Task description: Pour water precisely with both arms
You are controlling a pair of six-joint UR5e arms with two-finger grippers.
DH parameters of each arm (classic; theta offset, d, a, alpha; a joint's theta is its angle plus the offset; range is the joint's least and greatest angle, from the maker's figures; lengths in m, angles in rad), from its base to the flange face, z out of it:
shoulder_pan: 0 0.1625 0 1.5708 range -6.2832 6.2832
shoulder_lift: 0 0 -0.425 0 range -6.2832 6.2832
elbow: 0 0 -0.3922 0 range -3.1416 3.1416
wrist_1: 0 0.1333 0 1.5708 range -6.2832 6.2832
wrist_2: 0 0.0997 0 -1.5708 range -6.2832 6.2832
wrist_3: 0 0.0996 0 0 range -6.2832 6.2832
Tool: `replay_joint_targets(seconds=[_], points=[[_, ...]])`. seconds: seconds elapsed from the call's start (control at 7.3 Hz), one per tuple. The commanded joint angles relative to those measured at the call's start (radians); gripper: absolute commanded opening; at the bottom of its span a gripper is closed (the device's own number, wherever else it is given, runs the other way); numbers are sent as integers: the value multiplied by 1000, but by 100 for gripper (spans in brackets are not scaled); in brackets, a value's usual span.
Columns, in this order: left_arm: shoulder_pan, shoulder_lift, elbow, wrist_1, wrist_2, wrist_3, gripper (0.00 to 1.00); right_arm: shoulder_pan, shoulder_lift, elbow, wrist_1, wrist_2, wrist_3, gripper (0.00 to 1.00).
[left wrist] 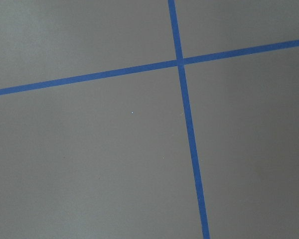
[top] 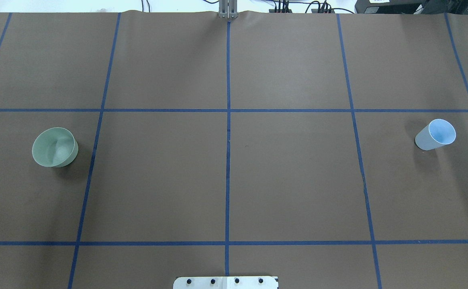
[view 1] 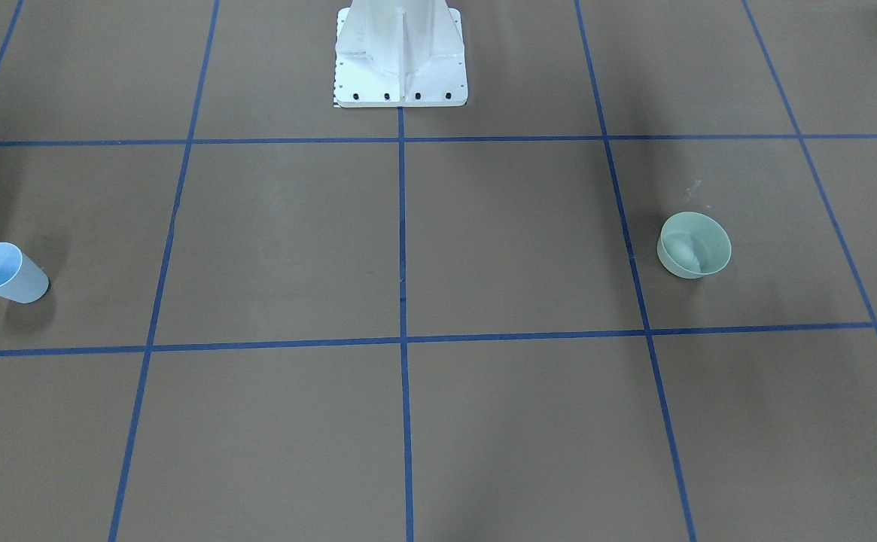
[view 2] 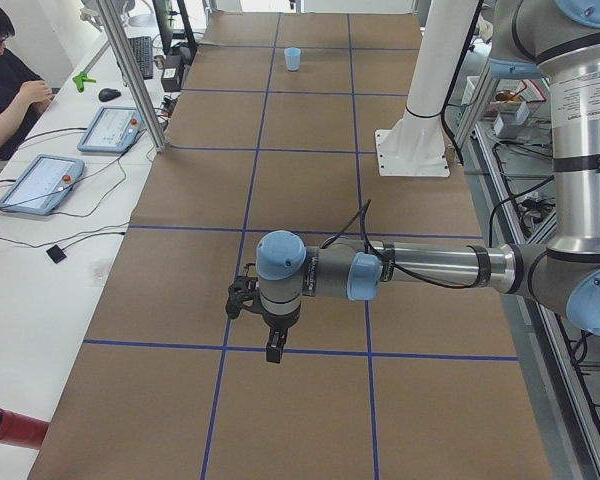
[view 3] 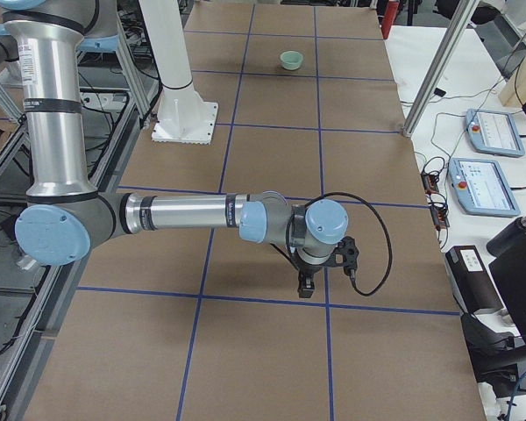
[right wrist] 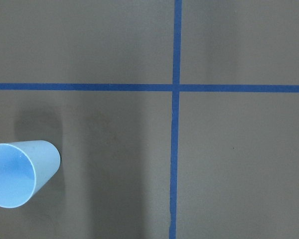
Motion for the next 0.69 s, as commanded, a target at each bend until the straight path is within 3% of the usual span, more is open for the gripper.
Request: replay_joint_targets(seconds=[0.0,0.55], points=[[-1,0,-5,3,1,0,100,9,8,8,1,7,8,99],[1,17,-14,-3,1,-3,100,18,8,12,1,5,7,99]])
